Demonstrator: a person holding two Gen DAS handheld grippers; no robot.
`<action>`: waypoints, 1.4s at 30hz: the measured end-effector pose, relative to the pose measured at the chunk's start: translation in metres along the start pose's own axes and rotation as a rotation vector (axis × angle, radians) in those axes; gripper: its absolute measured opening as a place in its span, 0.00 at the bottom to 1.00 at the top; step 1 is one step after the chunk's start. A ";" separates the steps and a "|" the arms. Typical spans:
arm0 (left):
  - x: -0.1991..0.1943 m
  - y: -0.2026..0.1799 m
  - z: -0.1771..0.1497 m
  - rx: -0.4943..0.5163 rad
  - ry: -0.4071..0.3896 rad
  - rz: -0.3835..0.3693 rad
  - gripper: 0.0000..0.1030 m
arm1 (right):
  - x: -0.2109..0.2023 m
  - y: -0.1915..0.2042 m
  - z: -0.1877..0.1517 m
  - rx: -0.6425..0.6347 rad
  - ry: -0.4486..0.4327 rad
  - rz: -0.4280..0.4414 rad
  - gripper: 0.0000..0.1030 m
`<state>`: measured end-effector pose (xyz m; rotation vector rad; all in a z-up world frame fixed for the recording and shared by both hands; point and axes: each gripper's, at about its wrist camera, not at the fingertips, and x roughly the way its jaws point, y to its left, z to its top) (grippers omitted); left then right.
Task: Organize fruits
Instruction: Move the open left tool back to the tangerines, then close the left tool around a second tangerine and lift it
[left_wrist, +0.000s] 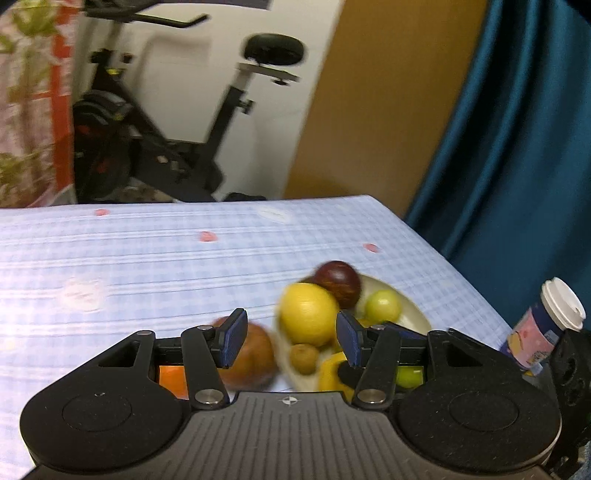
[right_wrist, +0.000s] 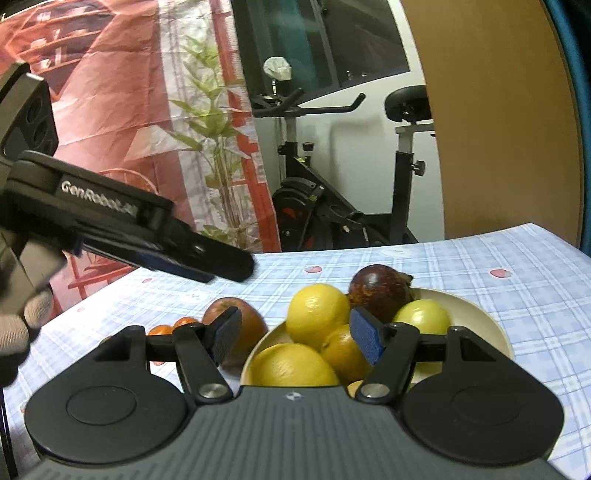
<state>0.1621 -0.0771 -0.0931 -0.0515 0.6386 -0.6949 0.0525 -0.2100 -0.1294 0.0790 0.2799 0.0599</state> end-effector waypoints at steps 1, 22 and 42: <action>-0.007 0.009 -0.003 -0.015 -0.008 0.016 0.54 | 0.000 0.003 -0.001 -0.008 0.003 0.005 0.66; -0.077 0.113 -0.060 -0.297 0.039 0.159 0.54 | 0.031 0.092 -0.008 -0.120 0.184 0.215 0.66; -0.057 0.100 -0.094 -0.279 0.148 0.124 0.53 | 0.081 0.155 -0.036 -0.242 0.354 0.411 0.65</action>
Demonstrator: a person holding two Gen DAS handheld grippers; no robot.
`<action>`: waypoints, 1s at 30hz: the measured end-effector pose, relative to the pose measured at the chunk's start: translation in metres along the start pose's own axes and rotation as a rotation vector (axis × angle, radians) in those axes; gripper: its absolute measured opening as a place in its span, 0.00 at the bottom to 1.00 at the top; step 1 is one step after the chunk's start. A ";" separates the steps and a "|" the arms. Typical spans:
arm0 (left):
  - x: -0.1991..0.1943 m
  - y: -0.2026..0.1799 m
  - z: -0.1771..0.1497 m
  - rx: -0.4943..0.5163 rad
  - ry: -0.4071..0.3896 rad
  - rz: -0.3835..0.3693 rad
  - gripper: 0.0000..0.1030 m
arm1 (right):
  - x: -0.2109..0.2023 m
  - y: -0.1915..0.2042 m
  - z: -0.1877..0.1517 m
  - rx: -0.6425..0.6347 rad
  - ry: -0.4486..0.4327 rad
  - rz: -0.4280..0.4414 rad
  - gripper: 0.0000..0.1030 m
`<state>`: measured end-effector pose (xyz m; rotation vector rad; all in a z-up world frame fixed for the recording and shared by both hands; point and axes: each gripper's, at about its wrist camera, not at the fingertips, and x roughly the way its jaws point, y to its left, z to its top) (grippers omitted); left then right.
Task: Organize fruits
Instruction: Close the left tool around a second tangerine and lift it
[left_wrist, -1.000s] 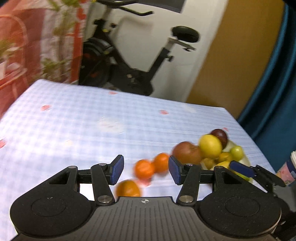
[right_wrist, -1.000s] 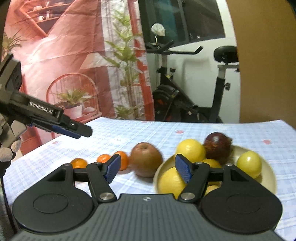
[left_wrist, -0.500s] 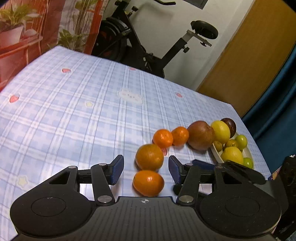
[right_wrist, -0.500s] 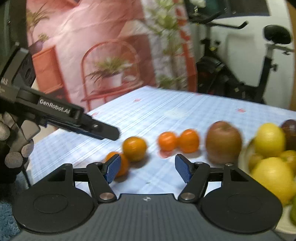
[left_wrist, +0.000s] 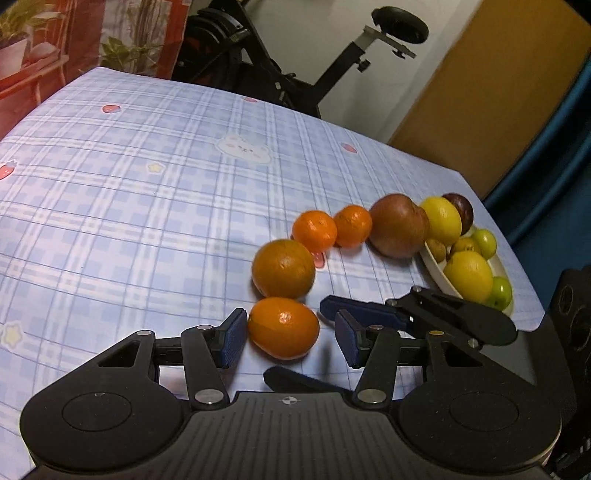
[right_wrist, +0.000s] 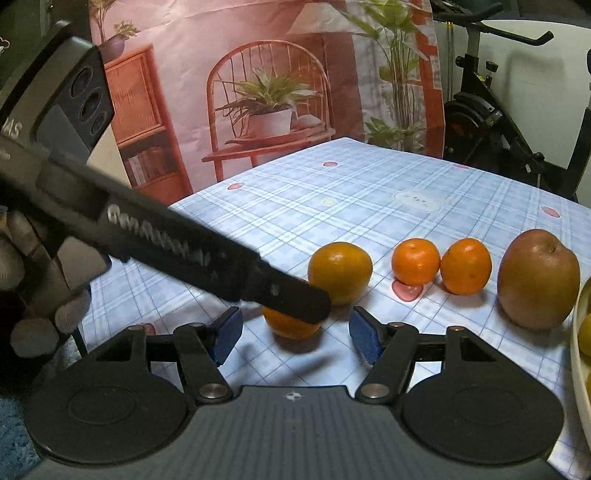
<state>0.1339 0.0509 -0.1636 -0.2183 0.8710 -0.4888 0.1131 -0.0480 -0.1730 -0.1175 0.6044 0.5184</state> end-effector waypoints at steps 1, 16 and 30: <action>0.001 -0.001 -0.001 0.007 0.002 0.001 0.52 | 0.000 -0.001 0.000 0.006 -0.002 0.000 0.64; 0.009 -0.018 -0.008 0.080 0.018 -0.013 0.43 | -0.009 -0.007 -0.006 0.045 0.012 -0.006 0.51; 0.009 -0.015 -0.008 0.078 0.015 -0.019 0.43 | -0.009 -0.007 -0.006 0.049 0.012 0.003 0.48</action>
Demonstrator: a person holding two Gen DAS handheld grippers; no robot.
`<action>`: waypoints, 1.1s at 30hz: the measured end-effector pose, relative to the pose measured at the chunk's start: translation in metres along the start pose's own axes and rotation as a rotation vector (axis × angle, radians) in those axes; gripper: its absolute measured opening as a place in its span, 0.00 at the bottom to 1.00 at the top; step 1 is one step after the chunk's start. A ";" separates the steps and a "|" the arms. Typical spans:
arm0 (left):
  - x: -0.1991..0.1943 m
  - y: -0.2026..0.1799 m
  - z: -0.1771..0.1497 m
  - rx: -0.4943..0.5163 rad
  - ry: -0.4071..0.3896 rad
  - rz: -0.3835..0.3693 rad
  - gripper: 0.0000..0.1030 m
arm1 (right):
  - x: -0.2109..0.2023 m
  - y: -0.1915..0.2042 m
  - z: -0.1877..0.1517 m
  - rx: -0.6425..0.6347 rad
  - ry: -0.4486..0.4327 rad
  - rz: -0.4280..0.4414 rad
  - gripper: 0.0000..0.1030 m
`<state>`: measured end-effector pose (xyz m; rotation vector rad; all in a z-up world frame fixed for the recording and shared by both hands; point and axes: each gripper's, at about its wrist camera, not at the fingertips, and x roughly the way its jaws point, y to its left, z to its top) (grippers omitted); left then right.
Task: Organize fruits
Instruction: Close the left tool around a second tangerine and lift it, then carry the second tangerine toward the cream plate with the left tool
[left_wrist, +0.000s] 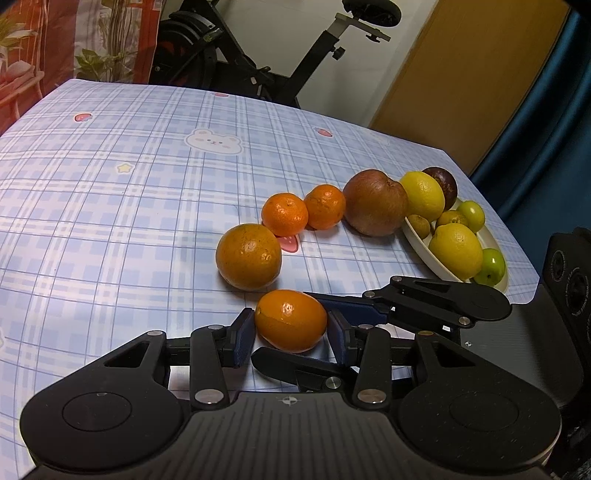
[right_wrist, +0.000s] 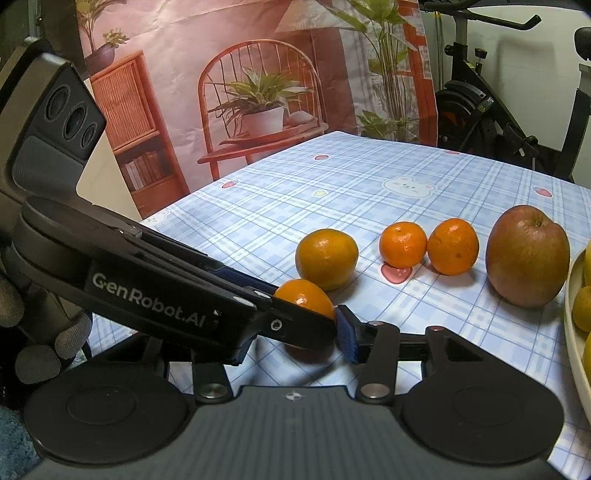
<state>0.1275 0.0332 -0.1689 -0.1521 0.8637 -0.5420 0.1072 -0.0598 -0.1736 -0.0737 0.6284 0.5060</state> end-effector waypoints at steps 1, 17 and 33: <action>0.000 0.000 0.000 0.000 0.000 0.000 0.43 | 0.000 0.000 0.000 0.000 0.000 0.000 0.48; 0.000 0.000 0.000 0.003 -0.002 0.003 0.44 | 0.001 0.003 -0.001 -0.007 0.003 -0.009 0.47; 0.004 -0.036 0.021 0.055 0.000 -0.048 0.45 | -0.034 -0.010 -0.011 0.050 -0.139 -0.044 0.46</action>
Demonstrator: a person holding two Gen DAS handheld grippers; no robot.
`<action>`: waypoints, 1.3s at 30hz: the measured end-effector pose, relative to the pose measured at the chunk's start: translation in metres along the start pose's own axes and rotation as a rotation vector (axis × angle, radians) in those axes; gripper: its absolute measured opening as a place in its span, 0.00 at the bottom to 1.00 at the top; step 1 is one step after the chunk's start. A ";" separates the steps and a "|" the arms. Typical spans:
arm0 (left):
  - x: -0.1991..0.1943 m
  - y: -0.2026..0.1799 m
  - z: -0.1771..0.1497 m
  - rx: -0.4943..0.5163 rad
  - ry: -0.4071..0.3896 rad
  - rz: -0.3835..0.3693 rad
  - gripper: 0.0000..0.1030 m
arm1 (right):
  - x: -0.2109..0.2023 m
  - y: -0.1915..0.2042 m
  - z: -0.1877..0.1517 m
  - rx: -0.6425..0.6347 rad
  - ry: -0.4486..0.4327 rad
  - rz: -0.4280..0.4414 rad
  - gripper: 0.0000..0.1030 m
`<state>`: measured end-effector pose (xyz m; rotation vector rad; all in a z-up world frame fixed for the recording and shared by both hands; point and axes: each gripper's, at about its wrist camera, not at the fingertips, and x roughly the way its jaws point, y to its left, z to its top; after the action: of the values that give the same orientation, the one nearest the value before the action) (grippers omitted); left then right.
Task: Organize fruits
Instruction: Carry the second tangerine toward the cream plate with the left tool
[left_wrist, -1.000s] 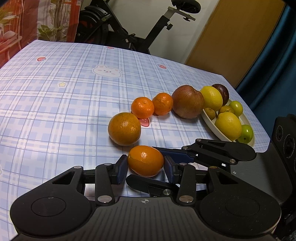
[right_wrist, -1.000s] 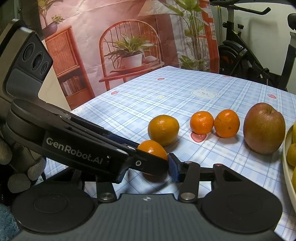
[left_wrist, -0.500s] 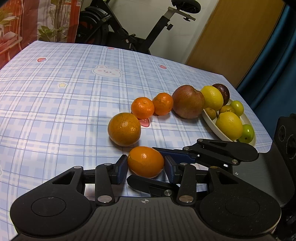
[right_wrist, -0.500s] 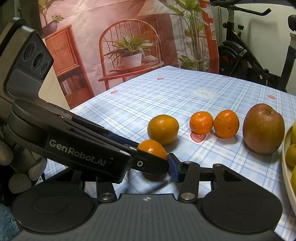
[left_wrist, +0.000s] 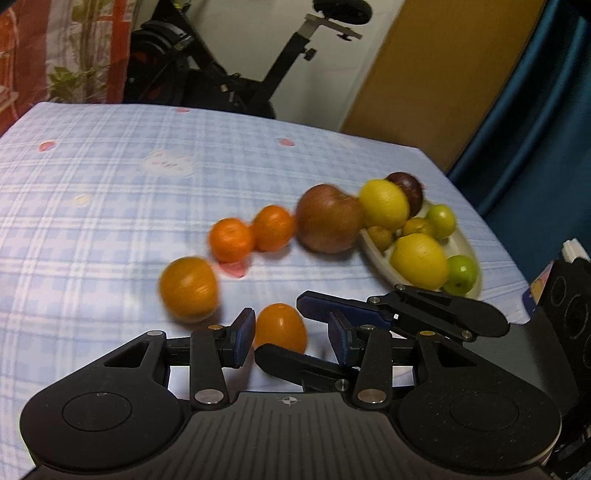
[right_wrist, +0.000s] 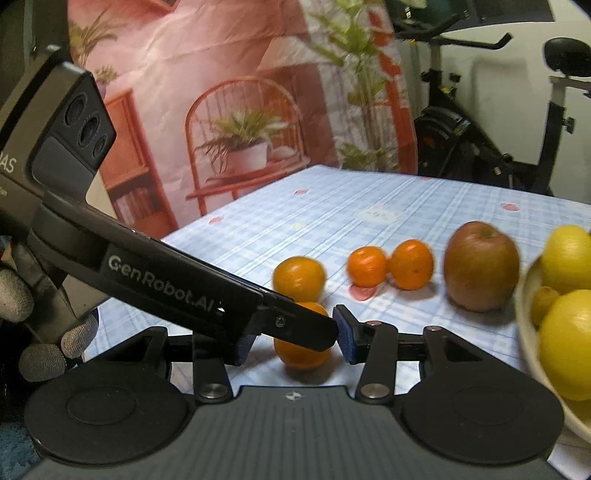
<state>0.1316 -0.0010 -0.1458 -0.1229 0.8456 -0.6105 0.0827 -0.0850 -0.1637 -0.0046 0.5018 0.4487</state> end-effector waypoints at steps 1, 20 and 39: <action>0.001 -0.006 0.003 0.018 -0.002 0.001 0.44 | -0.004 -0.003 0.001 0.008 -0.013 -0.006 0.46; 0.017 -0.022 0.017 0.002 0.052 -0.048 0.43 | -0.030 -0.042 -0.001 0.104 0.019 -0.117 0.48; 0.035 -0.013 -0.003 -0.059 0.134 -0.104 0.46 | -0.020 -0.031 -0.008 0.056 0.127 -0.108 0.41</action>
<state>0.1410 -0.0303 -0.1671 -0.1820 0.9920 -0.6968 0.0763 -0.1227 -0.1644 -0.0069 0.6360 0.3296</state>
